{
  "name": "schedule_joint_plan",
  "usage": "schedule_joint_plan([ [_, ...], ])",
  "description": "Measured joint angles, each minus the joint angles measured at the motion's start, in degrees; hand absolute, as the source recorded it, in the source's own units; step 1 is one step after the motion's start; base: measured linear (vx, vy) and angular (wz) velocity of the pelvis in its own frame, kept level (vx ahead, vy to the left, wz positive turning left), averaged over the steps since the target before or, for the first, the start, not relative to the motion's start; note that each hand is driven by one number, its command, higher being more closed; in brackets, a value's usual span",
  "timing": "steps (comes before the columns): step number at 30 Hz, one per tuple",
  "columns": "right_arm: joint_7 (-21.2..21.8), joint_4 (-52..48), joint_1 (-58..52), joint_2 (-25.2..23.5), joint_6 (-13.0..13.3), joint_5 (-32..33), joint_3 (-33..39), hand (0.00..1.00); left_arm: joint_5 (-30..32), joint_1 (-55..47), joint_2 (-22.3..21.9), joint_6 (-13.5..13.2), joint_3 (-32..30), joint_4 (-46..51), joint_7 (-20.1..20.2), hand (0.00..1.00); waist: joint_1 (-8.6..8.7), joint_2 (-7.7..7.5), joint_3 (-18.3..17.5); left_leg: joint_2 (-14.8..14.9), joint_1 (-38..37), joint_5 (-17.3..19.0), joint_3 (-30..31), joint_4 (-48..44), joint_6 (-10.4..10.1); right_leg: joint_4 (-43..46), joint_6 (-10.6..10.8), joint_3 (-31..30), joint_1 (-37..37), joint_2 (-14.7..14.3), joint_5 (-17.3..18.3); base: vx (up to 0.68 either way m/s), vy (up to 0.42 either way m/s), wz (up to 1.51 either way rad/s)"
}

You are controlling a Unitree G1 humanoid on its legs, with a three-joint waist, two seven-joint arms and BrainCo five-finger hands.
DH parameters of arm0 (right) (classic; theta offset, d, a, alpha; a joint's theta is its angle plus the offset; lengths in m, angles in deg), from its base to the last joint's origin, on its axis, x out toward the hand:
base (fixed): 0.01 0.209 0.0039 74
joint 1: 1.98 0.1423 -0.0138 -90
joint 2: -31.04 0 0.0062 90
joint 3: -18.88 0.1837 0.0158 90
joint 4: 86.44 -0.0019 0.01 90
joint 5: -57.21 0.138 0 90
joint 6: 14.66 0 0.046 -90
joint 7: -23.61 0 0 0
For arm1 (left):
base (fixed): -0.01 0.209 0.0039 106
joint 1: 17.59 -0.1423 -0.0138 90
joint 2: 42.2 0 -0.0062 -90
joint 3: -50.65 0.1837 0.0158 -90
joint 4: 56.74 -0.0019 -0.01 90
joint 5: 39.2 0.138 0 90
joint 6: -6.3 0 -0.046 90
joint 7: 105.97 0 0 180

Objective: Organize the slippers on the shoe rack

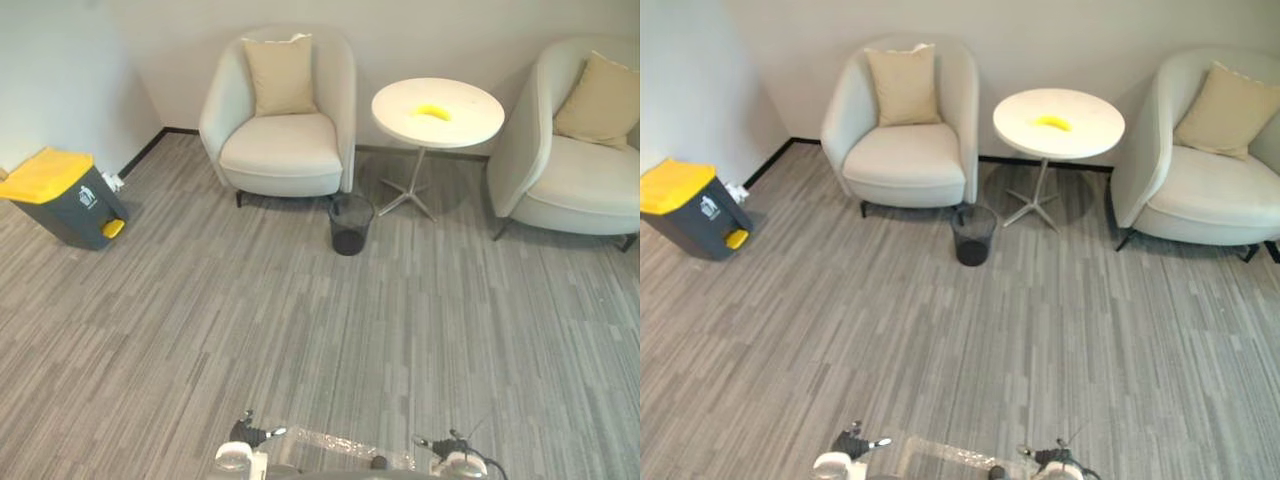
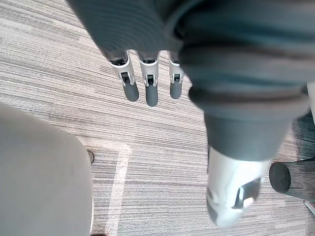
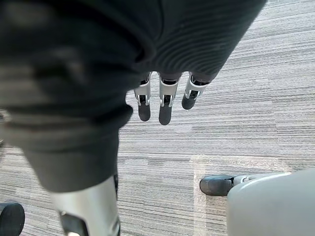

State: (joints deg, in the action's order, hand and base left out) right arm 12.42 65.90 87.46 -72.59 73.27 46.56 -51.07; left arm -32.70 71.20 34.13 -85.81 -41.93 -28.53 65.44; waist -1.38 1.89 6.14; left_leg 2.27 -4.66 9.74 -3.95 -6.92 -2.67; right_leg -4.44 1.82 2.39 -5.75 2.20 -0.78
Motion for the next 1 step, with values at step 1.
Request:
schedule_joint_plan([
  [1, 0.00, 0.00, 0.00, 0.00, 0.01, 0.00, 0.00, 0.00, 0.00, 0.00, 0.03, 0.00, -0.01, 0.00, 0.00, 0.00, 0.00, -0.04, 0.00, -0.01, 0.00, -0.04, -0.02, 0.00, 0.05, 0.00, 0.01, -0.02, 0.02, 0.01, -0.08, -0.05, 0.004, -0.06],
])
